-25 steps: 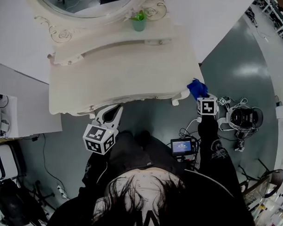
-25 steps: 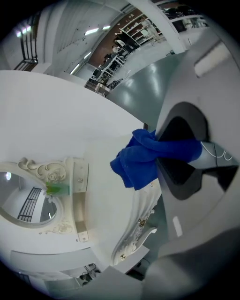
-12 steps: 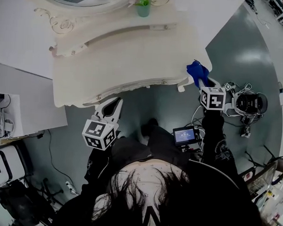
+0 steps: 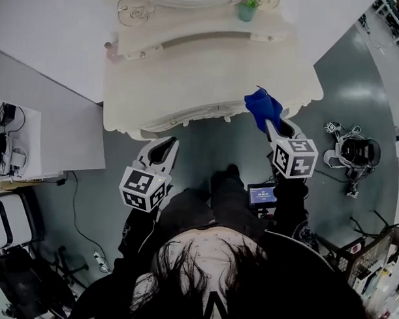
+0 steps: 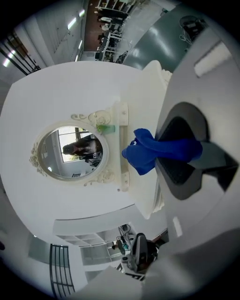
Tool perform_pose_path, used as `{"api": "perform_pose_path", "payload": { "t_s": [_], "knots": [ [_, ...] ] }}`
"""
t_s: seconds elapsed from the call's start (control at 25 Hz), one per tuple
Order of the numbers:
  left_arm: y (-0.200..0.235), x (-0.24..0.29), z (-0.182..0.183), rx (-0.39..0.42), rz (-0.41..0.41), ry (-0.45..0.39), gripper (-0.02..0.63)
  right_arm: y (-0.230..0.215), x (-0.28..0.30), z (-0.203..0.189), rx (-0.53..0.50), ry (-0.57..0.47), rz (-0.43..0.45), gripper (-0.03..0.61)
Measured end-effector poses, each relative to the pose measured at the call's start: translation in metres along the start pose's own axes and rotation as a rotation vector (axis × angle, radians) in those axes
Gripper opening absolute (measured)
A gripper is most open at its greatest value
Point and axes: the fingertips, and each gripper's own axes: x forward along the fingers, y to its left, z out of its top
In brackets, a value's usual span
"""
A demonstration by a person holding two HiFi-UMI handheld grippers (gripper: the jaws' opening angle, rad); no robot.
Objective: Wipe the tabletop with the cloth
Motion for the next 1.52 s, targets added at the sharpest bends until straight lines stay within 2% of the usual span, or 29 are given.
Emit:
{"api": "perform_pose_path", "payload": {
  "t_s": [0.32, 0.48, 0.64, 0.84, 1.08, 1.52],
  "knots": [
    [0.033, -0.089, -0.046, 0.014, -0.035, 0.003, 0.003, 0.144, -0.023, -0.047, 0.024, 0.013, 0.064, 0.089],
    [0.034, -0.116, -0.058, 0.013, -0.063, -0.015, 0.003, 0.196, -0.037, -0.073, 0.033, 0.043, 0.083, 0.089],
    [0.023, -0.129, -0.062, 0.016, -0.105, -0.041, 0.003, 0.229, -0.057, -0.088, 0.021, 0.059, 0.101, 0.089],
    [0.005, -0.131, -0.063, 0.026, -0.170, -0.065, 0.003, 0.244, -0.082, -0.101, 0.034, 0.051, 0.086, 0.089],
    [-0.026, -0.129, -0.064, 0.056, -0.253, -0.066, 0.003, 0.234, -0.105, -0.118, 0.080, 0.055, 0.043, 0.089],
    [-0.052, -0.114, -0.069, 0.081, -0.324, -0.038, 0.003, 0.217, -0.126, -0.131, 0.115, 0.051, -0.010, 0.087]
  ]
}}
